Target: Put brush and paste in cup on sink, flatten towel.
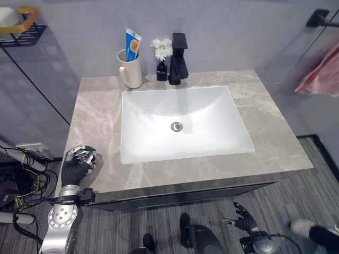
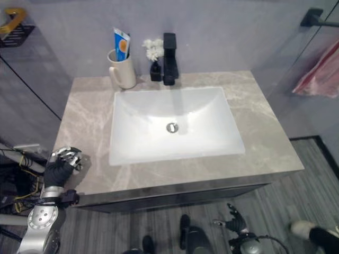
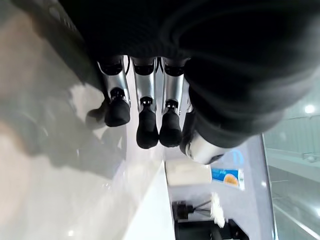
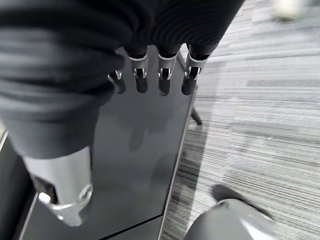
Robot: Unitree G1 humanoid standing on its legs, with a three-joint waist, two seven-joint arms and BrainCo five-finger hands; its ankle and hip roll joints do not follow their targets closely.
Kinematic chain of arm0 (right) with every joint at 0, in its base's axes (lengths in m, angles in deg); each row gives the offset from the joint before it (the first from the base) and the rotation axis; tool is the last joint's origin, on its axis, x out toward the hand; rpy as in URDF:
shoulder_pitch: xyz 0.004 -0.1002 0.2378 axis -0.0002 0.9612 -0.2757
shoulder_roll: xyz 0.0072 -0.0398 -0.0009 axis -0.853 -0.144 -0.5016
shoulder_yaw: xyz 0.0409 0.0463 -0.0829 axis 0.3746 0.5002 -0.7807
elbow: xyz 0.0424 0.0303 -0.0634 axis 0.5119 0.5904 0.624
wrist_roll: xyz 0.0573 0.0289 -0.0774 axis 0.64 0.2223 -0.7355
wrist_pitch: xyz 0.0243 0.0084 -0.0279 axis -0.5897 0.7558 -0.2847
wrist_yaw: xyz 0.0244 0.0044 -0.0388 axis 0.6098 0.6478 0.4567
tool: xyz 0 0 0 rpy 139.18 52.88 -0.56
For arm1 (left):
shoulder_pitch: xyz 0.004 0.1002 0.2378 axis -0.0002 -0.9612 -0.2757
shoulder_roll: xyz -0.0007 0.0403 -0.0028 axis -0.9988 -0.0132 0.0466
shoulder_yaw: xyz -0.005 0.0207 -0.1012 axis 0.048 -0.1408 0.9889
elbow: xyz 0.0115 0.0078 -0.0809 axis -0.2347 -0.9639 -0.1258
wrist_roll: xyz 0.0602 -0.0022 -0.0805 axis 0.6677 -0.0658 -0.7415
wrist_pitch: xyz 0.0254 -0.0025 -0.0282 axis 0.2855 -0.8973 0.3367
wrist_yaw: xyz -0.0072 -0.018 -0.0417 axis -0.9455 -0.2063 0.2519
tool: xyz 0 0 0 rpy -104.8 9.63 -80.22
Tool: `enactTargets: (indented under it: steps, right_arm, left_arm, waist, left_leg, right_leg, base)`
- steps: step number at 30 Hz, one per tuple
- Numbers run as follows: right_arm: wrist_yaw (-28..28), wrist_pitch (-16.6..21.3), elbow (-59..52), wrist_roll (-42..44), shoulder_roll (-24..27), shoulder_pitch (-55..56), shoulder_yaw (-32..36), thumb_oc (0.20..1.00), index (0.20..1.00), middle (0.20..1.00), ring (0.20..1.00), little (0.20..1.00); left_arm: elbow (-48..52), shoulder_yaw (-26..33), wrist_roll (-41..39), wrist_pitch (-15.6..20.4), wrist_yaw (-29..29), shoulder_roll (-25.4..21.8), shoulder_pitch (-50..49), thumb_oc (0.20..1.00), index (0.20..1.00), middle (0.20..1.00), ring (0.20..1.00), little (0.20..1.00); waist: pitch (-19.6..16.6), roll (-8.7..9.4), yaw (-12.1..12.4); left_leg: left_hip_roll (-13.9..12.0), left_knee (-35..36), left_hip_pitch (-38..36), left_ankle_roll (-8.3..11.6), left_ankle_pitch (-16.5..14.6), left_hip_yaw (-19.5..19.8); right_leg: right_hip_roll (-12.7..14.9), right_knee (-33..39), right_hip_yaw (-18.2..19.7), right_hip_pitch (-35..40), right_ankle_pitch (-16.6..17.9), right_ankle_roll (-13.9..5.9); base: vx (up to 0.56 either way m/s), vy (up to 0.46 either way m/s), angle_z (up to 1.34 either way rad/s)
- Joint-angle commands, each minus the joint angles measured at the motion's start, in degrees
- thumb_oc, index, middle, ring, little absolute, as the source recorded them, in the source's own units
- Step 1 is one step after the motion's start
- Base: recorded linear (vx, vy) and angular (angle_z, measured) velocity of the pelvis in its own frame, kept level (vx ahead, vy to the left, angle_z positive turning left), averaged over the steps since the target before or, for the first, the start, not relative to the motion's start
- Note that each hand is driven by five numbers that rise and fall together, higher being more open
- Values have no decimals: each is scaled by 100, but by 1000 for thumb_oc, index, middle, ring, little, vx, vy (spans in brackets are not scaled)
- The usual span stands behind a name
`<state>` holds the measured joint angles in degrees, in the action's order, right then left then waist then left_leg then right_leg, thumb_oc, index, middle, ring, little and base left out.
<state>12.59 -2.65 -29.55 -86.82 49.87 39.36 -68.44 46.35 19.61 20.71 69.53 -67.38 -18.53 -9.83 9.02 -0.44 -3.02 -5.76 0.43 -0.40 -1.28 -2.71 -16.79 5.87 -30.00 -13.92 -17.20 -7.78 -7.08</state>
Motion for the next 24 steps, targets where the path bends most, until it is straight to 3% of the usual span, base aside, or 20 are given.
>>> enactTargets:
  steps: [1, 2, 3, 4, 10, 16, 19, 21, 23, 24]
  right_arm:
    - [148, 197, -235, -113, 127, -175, -125, 1000, 1000, 1000, 1000, 1000]
    - [156, 187, -275, -158, 159, -197, -137, 1000, 1000, 1000, 1000, 1000]
    - [158, 191, -322, -213, 167, -211, -171, 1000, 1000, 1000, 1000, 1000]
    - [137, 211, -460, -267, 246, -112, -169, 1000, 1000, 1000, 1000, 1000]
    - [77, 288, -938, -275, 491, 379, 72, 1000, 1000, 1000, 1000, 1000]
    - [148, 404, -1225, -237, 682, 584, 272, 1000, 1000, 1000, 1000, 1000]
    - [140, 404, -1317, -214, 709, 596, 290, 1000, 1000, 1000, 1000, 1000]
    - [196, 433, -1255, -175, 759, 543, 315, 1000, 1000, 1000, 1000, 1000]
    - [256, 428, -1142, -173, 787, 379, 250, 1000, 1000, 1000, 1000, 1000]
    - [261, 431, -1107, -181, 781, 323, 218, 1000, 1000, 1000, 1000, 1000]
  left_arm:
    - [342, 154, -42, 225, -83, -231, -21, 200, 200, 200, 200, 200]
    - [354, 154, -13, 224, -93, -205, -56, 200, 200, 200, 200, 200]
    - [237, 132, -29, 261, -94, -171, -65, 200, 200, 200, 200, 200]
    - [278, 115, -22, 252, -97, -152, -89, 200, 200, 200, 200, 200]
    - [252, 52, 104, 244, -158, -150, -123, 200, 200, 200, 200, 200]
    - [250, -289, 170, 278, -136, -127, 254, 200, 200, 200, 200, 200]
    - [223, -363, 190, 268, -140, -107, 351, 200, 200, 200, 200, 200]
    - [180, -514, 221, 288, -127, -92, 495, 200, 200, 200, 200, 200]
    - [253, -533, 269, 297, -165, -71, 505, 200, 200, 200, 200, 200]
    - [254, -535, 278, 297, -171, -50, 513, 200, 200, 200, 200, 200]
  waist:
    - [-255, 240, 129]
    - [-308, 282, 188]
    - [-302, 328, 238]
    - [-313, 371, 227]
    - [-346, 397, 120]
    - [-319, 450, -19]
    - [-292, 486, -31]
    - [-173, 531, 33]
    - [-125, 517, 212]
    - [-138, 524, 253]
  left_leg:
    - [756, -152, 220, -177, -181, -150]
    - [797, -165, 196, -172, -332, -164]
    - [787, -162, 182, -147, -337, -270]
    - [737, -195, 173, -129, -312, -389]
    - [652, -45, 139, 23, -141, -432]
    - [504, -339, 362, 195, 115, -600]
    - [446, -668, 479, 246, 51, -570]
    - [418, -1258, 719, 374, 2, -101]
    - [643, -1241, 798, 425, -46, 996]
    - [721, -1191, 797, 425, -58, 1362]
  right_leg:
    - [181, 1053, -183, 1162, 919, -128]
    - [229, 1152, -202, 1366, 847, -252]
    - [173, 1404, -210, 1459, 747, -242]
    - [5, 1607, -97, 1485, 613, -205]
    - [-332, 2460, 64, 1831, 332, 32]
    - [-455, 2945, 151, 2031, 462, 204]
    - [-459, 2980, 228, 2055, 467, 248]
    - [-466, 2981, 398, 2085, 481, 332]
    - [-504, 2903, 674, 1992, 523, 344]
    - [-498, 2896, 762, 1946, 559, 337]
  base:
    - [16, -23, -76]
    - [10, -36, -91]
    - [75, -77, -131]
    - [24, -116, -139]
    - [-1, -112, -54]
    - [-71, -105, -5]
    - [-71, -75, -6]
    - [-70, -66, -33]
    - [-46, 7, -20]
    - [-17, 12, -56]
